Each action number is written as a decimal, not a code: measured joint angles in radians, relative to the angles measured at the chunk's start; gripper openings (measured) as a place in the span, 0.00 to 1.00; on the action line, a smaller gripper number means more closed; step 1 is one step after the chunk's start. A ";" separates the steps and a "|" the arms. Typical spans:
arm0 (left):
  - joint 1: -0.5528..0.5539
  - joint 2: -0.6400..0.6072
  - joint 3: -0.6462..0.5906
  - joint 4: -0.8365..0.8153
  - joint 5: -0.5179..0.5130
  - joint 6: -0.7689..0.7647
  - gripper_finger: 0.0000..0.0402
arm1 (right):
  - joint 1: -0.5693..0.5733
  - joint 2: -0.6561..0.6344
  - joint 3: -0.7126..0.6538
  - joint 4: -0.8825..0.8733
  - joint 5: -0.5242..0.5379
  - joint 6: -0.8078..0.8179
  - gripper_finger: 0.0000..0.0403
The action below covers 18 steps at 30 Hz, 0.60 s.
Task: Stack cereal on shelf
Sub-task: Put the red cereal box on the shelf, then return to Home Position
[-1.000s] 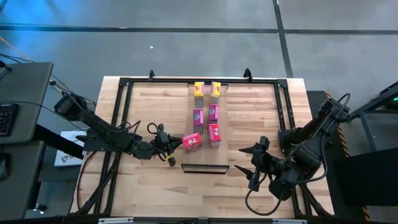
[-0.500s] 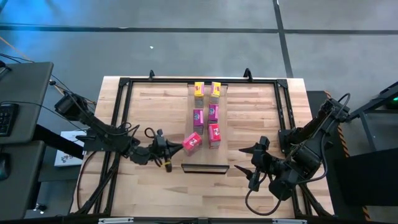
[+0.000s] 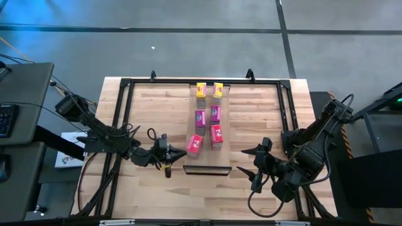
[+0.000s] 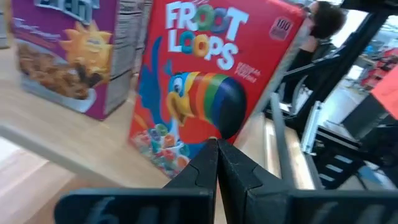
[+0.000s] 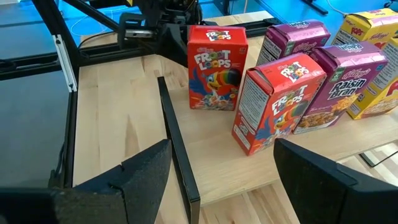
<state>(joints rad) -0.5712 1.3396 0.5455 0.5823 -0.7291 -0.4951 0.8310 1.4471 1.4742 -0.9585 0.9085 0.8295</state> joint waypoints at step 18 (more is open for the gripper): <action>0.000 -0.256 0.090 -0.124 0.199 0.391 0.00 | 0.000 0.000 0.000 0.011 -0.021 -0.089 0.71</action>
<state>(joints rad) -0.5713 1.0835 0.6350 0.4581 -0.5298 -0.1046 0.8308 1.4475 1.4742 -0.9478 0.8875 0.7404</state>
